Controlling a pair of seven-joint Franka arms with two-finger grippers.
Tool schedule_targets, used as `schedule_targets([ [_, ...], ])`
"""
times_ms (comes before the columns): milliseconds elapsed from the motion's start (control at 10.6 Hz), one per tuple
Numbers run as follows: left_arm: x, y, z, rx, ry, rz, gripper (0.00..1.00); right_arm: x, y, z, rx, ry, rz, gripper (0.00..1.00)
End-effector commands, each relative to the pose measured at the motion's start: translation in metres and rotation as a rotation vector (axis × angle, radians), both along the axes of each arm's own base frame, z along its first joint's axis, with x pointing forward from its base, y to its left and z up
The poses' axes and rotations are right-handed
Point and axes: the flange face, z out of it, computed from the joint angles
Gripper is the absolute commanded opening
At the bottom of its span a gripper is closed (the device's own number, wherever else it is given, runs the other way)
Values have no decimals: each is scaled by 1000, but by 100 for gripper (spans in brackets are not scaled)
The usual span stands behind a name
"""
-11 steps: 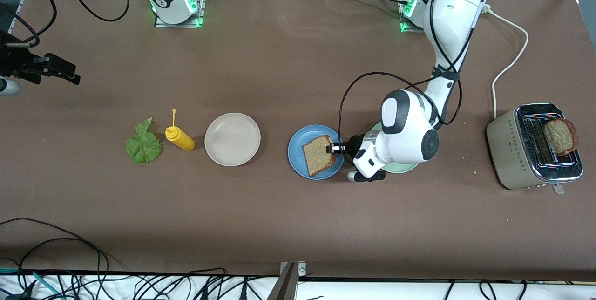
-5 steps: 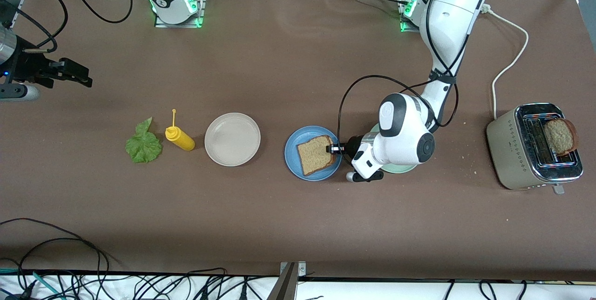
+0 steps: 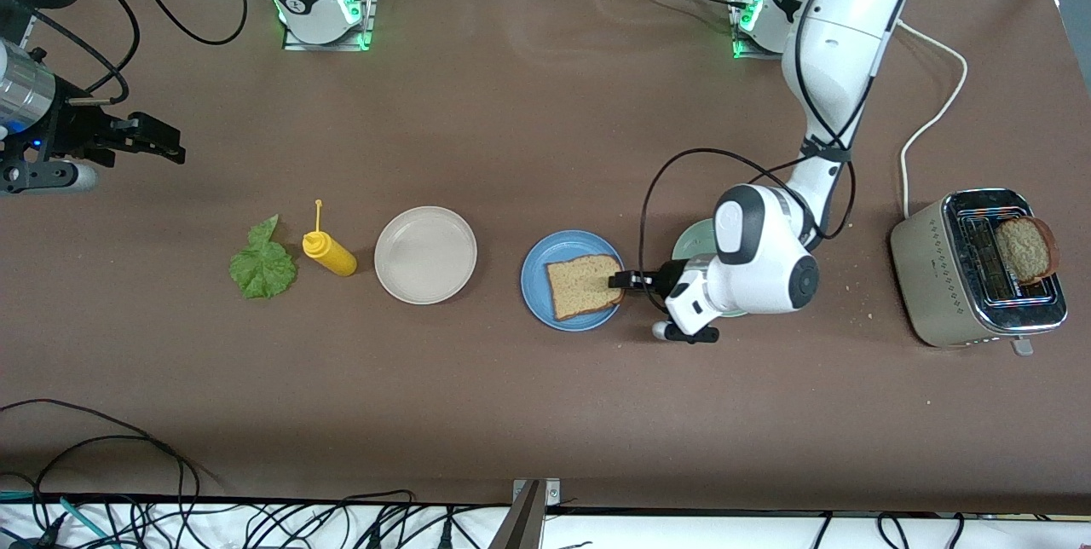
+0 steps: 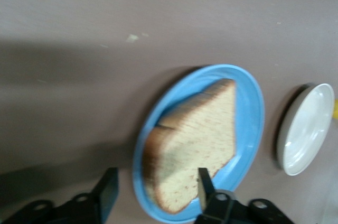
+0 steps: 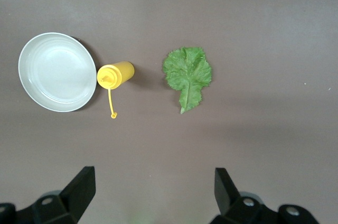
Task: Make sandwich in blue plate with both arms
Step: 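Release the toast onto the blue plate while the right gripper reaches out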
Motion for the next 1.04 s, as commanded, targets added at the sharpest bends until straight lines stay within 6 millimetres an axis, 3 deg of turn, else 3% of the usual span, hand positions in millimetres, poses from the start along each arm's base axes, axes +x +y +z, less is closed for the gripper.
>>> schedule_targets([
  [0, 16, 72, -11, 8, -73, -48, 100, 2, 1, 3, 5, -4, -6, 100],
  [95, 17, 92, -7, 11, -81, -113, 100, 2, 0, 3, 4, -2, -8, 100],
  [189, 20, 115, 14, 21, -76, -147, 100, 2, 0, 2, 3, 1, -6, 100],
  [378, 20, 153, 79, 137, -70, -201, 100, 7, -1, -12, 0, 26, 0, 100],
  [568, 15, 174, 130, 193, -72, -233, 100, 12, -1, -24, -2, 45, 1, 100],
  [662, 14, 179, 146, 213, -85, -246, 100, 14, -1, -33, -2, 61, 9, 100],
  [757, 15, 194, 154, 254, -104, -255, 100, 19, -4, -51, -2, 93, 31, 100],
  [851, 19, 228, 158, 289, -119, -227, 100, 25, -5, -70, 4, 122, 88, 100],
  [946, 19, 241, 174, 300, -160, -261, 100, 32, -6, -93, 5, 155, 119, 100],
])
